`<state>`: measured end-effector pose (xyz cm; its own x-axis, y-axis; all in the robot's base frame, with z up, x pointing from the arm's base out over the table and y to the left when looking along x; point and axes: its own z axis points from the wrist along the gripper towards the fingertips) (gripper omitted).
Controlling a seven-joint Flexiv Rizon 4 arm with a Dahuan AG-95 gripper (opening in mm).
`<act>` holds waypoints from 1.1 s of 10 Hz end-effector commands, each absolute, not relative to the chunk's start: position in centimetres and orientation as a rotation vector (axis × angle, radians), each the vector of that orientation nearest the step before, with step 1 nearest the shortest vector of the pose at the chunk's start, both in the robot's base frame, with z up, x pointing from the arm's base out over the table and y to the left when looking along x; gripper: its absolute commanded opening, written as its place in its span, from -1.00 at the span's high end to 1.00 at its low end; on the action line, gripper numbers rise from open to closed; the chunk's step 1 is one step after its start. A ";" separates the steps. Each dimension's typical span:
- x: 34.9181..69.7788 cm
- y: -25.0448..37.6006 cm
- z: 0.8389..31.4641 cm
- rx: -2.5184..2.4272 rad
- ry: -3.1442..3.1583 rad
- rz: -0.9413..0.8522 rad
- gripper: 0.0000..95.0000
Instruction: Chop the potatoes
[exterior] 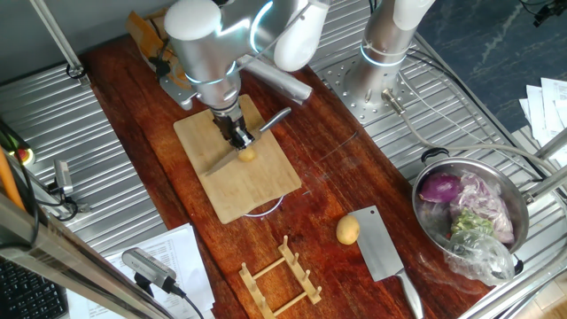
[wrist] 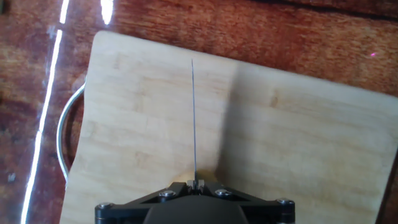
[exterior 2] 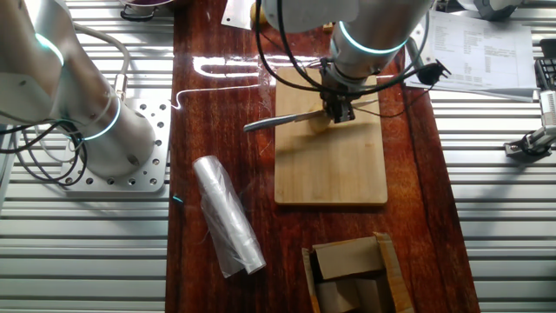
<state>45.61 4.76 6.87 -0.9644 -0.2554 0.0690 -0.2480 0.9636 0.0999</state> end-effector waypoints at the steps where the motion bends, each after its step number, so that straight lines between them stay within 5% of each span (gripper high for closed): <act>1: 45.6 4.8 6.4 0.406 -3.031 -0.123 1.00; 11: 45.0 5.0 4.6 0.448 -3.058 -0.082 1.00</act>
<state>45.01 4.97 6.90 -0.9563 -0.2898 0.0380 -0.2874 0.9561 0.0579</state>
